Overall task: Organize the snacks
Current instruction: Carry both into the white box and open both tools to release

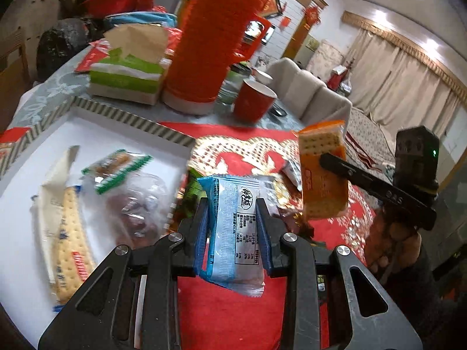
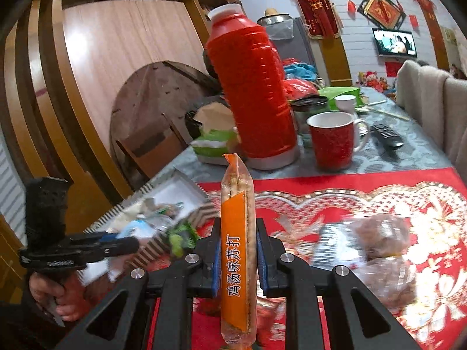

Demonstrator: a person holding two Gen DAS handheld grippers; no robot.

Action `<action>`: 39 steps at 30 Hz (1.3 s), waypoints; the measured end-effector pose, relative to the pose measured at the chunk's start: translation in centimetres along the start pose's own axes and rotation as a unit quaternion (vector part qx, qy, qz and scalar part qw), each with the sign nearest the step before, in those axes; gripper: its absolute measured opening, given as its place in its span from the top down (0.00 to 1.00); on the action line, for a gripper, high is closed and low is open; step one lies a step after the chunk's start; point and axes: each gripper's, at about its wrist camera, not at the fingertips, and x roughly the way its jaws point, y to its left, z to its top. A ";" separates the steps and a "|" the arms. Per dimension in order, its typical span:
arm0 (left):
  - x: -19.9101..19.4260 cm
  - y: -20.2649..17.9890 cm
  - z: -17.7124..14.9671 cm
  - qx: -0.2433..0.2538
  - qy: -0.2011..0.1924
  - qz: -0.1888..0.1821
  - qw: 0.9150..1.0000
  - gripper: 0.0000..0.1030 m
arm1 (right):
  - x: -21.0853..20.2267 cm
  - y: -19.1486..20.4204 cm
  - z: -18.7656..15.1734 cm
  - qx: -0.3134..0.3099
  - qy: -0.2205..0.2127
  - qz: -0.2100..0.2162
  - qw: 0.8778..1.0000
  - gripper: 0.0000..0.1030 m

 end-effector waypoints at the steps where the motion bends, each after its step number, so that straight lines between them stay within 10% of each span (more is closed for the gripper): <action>1: -0.5 0.5 0.1 -0.007 -0.009 0.009 1.000 0.72 | 0.2 0.2 0.0 0.005 0.002 0.008 1.000 0.82; 13: -5.3 8.8 1.3 -0.126 -0.083 0.140 0.979 0.72 | 5.2 6.9 0.8 0.013 0.023 0.064 0.998 0.82; 29: -7.9 12.2 1.2 -0.165 -0.115 0.217 0.955 0.72 | 9.7 12.5 1.0 0.051 0.049 0.158 0.985 0.82; 39: -6.9 13.7 0.7 -0.181 -0.087 0.235 0.951 0.72 | 15.1 16.2 -0.9 0.022 0.108 0.136 0.985 0.82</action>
